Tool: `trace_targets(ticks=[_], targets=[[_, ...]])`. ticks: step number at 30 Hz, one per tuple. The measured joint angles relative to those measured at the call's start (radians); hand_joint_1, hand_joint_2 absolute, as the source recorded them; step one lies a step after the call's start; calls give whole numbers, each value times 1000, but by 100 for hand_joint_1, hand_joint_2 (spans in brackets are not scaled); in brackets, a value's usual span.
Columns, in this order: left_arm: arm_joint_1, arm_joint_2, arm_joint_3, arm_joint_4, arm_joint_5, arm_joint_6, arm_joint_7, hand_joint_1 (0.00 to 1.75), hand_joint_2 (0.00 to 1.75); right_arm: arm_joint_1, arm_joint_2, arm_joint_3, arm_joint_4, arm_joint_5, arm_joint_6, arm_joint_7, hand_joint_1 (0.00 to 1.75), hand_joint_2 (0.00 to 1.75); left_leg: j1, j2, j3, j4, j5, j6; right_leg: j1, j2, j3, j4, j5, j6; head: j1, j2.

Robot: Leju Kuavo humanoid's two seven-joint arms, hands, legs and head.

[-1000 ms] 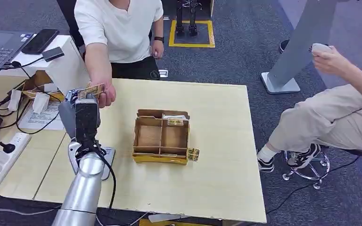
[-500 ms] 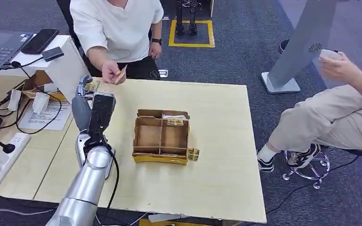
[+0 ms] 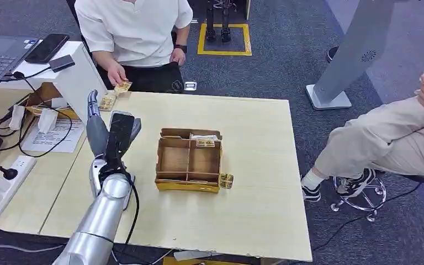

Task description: Pass the card to the sensor for recognition and then transmit it.

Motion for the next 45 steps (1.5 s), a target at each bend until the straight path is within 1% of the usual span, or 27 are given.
trace_targets(ticks=[2, 5, 7, 9, 15, 18, 21, 24, 27, 28, 29, 33, 37, 41, 45], targets=[[5, 1, 0, -5, 23, 5, -24, 0, 175, 1, 0, 0, 0, -11, 0, -5, 0, 175, 0, 0, 0, 0, 0, 0, 0, 0, 0, 0, 0, 0, 0, 0], [43, 4, -9, -60, 71, -4, -70, 0, 175, 9, 0, -1, 0, -31, 0, -13, 0, 175, 0, 0, 0, 0, 0, 0, 0, 0, 0, 0, 0, 0, 0, 0], [79, 6, -21, -108, 108, -35, -92, 0, 175, 15, 0, -3, 0, -41, 0, -23, 0, 175, 0, 0, 0, 0, 0, 0, 0, 0, 0, 0, 0, 0, 0, 0], [129, 18, -42, -172, 134, -72, -118, 0, 175, 21, 0, -7, 0, -44, 0, -31, 0, 175, 0, 0, 0, 0, -1, -1, 0, 1, 0, 0, 0, 0, 0, 0], [290, 77, -116, -342, 186, -176, -179, 0, 175, 46, 0, -25, 0, -63, 0, -61, 0, 175, 0, 0, -1, 0, -1, 0, 0, 0, -1, 0, -2, 0, 0, 0], [354, 104, -157, -413, 224, -227, -233, 0, 175, 53, 0, -35, 0, -72, 0, -76, 0, 175, 0, 1, -1, 0, -1, 0, 0, 1, -1, 0, -2, 0, 0, 0], [408, 122, -191, -474, 263, -259, -285, 0, 175, 63, 0, -43, 0, -77, 0, -86, 0, 175, 0, 0, -1, 0, -1, 0, 0, 0, -1, 0, -2, 0, 0, 0], [443, 135, -214, -522, 268, -268, -316, 0, 175, 67, 0, -52, 0, -81, 0, -96, 0, 175, 0, 0, -1, 0, -1, 0, 0, 0, -1, 0, -2, 0, 0, 0], [469, 146, -234, -554, 309, -305, -384, 0, 175, 69, 0, -56, 0, -81, 0, -107, 0, 175, 0, 0, -1, 0, -1, 0, 0, 0, -1, 0, -2, 0, 0, 0], [477, 150, -241, -561, 314, -318, -403, 0, 0, 69, 0, -57, 0, -81, 0, -111, 0, 175, 0, 0, -1, 0, -1, 0, 0, 0, -1, 0, -2, 0, 0, 0], [482, 155, -250, -565, 313, -329, -417, 0, 175, 69, 0, -57, 0, -81, 0, -111, 0, 175, 0, 0, -1, 0, -1, 0, 0, 0, -1, 0, -2, 0, 0, 0], [495, 172, -278, -568, 256, -349, -425, 0, 175, 69, 0, -57, 0, -78, 0, -111, 0, 175, 0, 0, -1, 0, -1, 0, 0, 0, -1, 0, -2, 0, 0, 0], [495, 185, -298, -567, 169, -349, -404, 0, 175, 68, 0, -57, 0, -74, 0, -110, 0, 175, 0, 0, -1, 0, -1, 0, 0, 0, -1, 0, -2, 0, 0, 0], [492, 195, -314, -555, 61, -332, -356, 0, 175, 66, 0, -57, 0, -72, 0, -108, 0, 175, 0, 0, -1, 0, -1, 0, 0, 0, -1, 0, -2, 0, 0, 0], [482, 200, -334, -521, -92, -301, -284, 0, 175, 62, 0, -57, 0, -62, 0, -95, 0, 175, 0, 0, -1, 0, -1, 0, 0, 0, -1, 0, -2, 0, 0, 0]])
